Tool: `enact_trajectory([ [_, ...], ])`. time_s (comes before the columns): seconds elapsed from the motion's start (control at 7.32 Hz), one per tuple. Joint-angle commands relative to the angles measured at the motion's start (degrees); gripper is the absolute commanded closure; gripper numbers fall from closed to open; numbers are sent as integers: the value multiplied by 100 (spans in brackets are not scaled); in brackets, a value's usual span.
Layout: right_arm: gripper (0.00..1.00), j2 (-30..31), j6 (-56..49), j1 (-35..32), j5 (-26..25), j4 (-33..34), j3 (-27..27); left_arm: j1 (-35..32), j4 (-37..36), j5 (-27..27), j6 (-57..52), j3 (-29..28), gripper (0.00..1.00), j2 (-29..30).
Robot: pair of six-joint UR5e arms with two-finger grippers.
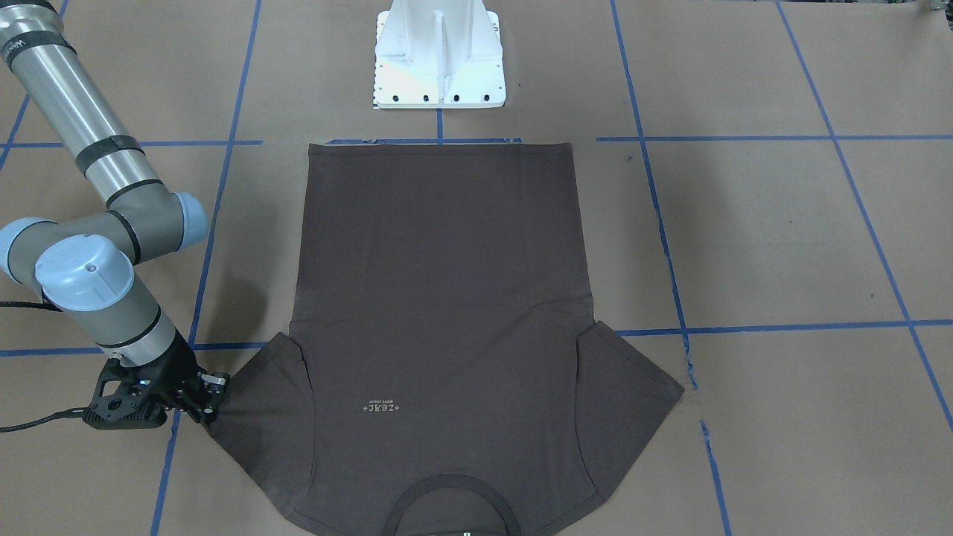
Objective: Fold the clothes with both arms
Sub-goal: 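Grasp the sleeve with the right gripper and fold it inward over the shirt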
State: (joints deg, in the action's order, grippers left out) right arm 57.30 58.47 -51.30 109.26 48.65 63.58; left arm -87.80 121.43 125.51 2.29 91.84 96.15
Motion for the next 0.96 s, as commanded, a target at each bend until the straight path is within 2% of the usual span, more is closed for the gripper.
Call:
enact_trajectory([
  [0.0,100,-183,357,6,-18,82,66,0,38,0,0,0,0,0],
  [0.14,100,-306,611,14,-27,222,93,0,100,0,8,-9,0,-9],
  [0.27,100,-577,840,67,-271,633,232,0,100,0,9,-17,0,-9],
  [0.55,100,-1367,1865,679,-1068,1574,304,0,100,0,26,-26,0,-9],
  [0.82,100,-1730,2326,1015,-1625,1674,59,0,100,0,35,-26,0,-9],
])
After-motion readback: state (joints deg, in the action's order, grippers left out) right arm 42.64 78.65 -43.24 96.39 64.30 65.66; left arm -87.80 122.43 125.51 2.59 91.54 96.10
